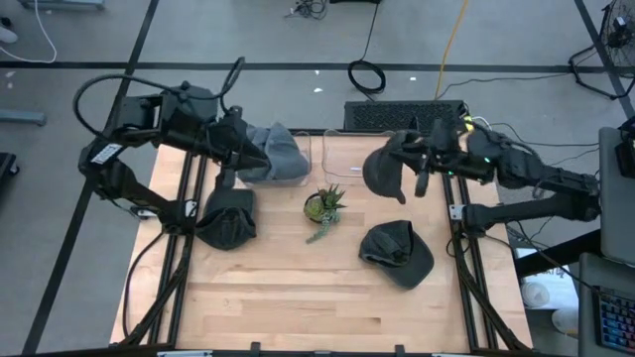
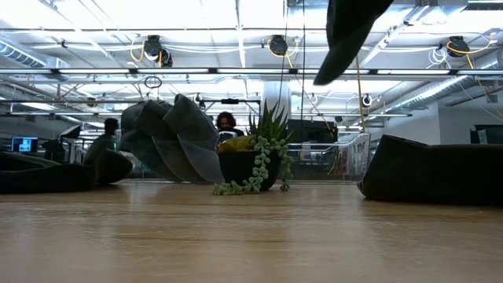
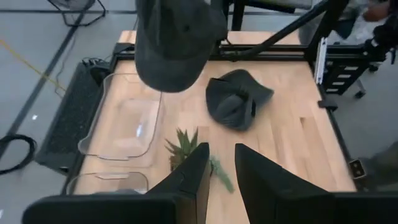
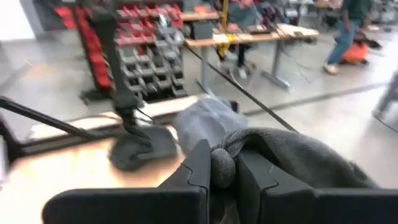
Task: Pick & Place hat
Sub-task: Put the middle black cap into the right transparent bin
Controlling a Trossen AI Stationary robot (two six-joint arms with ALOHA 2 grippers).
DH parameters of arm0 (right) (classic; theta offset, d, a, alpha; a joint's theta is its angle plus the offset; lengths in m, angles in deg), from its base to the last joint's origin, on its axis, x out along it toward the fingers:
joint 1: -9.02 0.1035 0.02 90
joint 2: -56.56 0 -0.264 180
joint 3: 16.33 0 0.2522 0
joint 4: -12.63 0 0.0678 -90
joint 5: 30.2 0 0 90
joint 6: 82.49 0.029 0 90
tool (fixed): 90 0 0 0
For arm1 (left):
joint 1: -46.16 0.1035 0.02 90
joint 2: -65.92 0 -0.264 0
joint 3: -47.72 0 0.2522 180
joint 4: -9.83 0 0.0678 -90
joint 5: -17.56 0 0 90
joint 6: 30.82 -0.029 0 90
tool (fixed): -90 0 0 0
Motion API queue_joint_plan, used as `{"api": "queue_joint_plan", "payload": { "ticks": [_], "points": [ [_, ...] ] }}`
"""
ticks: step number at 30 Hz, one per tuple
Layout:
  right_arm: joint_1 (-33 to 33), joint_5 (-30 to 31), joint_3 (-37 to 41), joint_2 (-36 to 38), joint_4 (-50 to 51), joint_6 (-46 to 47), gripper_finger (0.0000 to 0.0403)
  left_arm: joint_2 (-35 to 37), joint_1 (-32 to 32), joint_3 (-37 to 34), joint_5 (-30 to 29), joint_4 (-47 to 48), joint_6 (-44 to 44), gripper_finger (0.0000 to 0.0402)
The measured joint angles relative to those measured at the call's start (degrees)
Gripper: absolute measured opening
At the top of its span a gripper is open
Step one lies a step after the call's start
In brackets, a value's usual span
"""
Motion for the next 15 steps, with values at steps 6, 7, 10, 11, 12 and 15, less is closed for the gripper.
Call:
{"api": "queue_joint_plan", "payload": {
  "ticks": [6, 7, 10, 11, 12, 15],
  "points": [
    [-13.57, -12.37, -0.01, -1.86, 0.4, -1.22, 0.0025, 1.89, 2.97, -4.94, -2.12, 0.28, 0.44, 0.0086],
    [-15.92, -15.2, -0.02, -2.32, 0.63, -1.21, 0.0025, 2.26, 3.36, -6.01, -2.06, 0.2, 0.54, 0.0086],
    [-22.19, -22.36, -0.02, -4.29, 2.0, -1.59, 0.0025, 3.14, 3.9, -9.59, -1.86, 0.22, 0.9, 0.0086],
    [-23.96, -24.19, -0.02, -5.06, 2.3, -2.05, 0.0025, 3.33, 3.92, -10.8, -1.67, 0.22, 1.05, 0.0086],
    [-25.58, -25.79, -0.02, -5.84, 2.51, -2.8, 0.0025, 3.57, 3.93, -11.95, -1.48, 0.13, 1.22, 0.0086],
    [-30.18, -29.83, -0.44, -8.27, 3.37, -5.01, 0.0025, 4.48, 3.89, -15.05, -1.21, -1.04, 2.58, 0.0086]
  ]
}}
